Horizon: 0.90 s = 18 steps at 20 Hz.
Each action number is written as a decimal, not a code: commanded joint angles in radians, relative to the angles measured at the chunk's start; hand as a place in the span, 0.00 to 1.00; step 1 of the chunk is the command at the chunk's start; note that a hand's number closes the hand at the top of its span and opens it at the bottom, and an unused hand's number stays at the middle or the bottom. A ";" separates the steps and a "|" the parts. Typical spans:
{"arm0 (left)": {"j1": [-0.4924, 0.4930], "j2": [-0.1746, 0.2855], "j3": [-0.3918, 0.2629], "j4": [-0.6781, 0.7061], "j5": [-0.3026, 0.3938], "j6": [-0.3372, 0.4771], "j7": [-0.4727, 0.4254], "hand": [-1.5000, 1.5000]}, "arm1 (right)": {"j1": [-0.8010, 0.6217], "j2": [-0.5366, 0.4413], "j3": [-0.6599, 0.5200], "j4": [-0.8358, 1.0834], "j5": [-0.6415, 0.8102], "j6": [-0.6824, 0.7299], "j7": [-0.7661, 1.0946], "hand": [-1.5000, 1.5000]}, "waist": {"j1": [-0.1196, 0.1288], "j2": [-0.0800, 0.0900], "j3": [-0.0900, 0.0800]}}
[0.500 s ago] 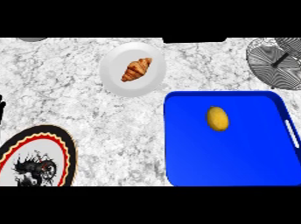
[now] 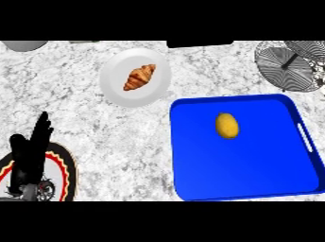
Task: Pick the lemon from the tray and place it in the tiered basket
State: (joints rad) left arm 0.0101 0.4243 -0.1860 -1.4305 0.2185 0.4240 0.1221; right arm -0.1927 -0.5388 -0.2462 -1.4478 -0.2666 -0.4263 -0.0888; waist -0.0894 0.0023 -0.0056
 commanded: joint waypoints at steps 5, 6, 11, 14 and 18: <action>0.062 -0.120 -0.098 0.013 -0.030 -0.010 -0.093 0.50 | 0.269 0.302 0.034 -0.298 0.129 -0.412 -0.015 0.00 | 0.056 -0.010 0.003; 0.048 -0.131 -0.105 0.030 -0.046 -0.006 -0.106 0.50 | 0.309 0.302 0.086 -0.367 0.181 -0.448 0.042 0.00 | 0.059 -0.009 0.003; 0.061 -0.138 -0.108 0.034 -0.043 -0.016 -0.128 0.50 | 0.433 0.155 0.296 -0.420 0.317 -0.361 0.376 0.00 | 0.073 -0.004 -0.005; 0.071 -0.130 -0.104 0.039 -0.037 -0.034 -0.135 0.50 | 0.496 0.027 0.347 -0.442 0.374 -0.266 0.525 0.00 | 0.081 -0.001 -0.005; 0.035 -0.118 -0.097 0.055 -0.039 -0.057 -0.143 0.50 | 0.500 -0.106 0.417 -0.492 0.514 -0.198 0.751 0.00 | 0.096 0.007 -0.010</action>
State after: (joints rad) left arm 0.0348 0.3016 -0.2832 -1.4114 0.1718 0.3928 -0.0127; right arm 0.2668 -0.5344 0.1028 -1.8902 0.1443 -0.6904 0.4773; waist -0.0040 0.0016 -0.0088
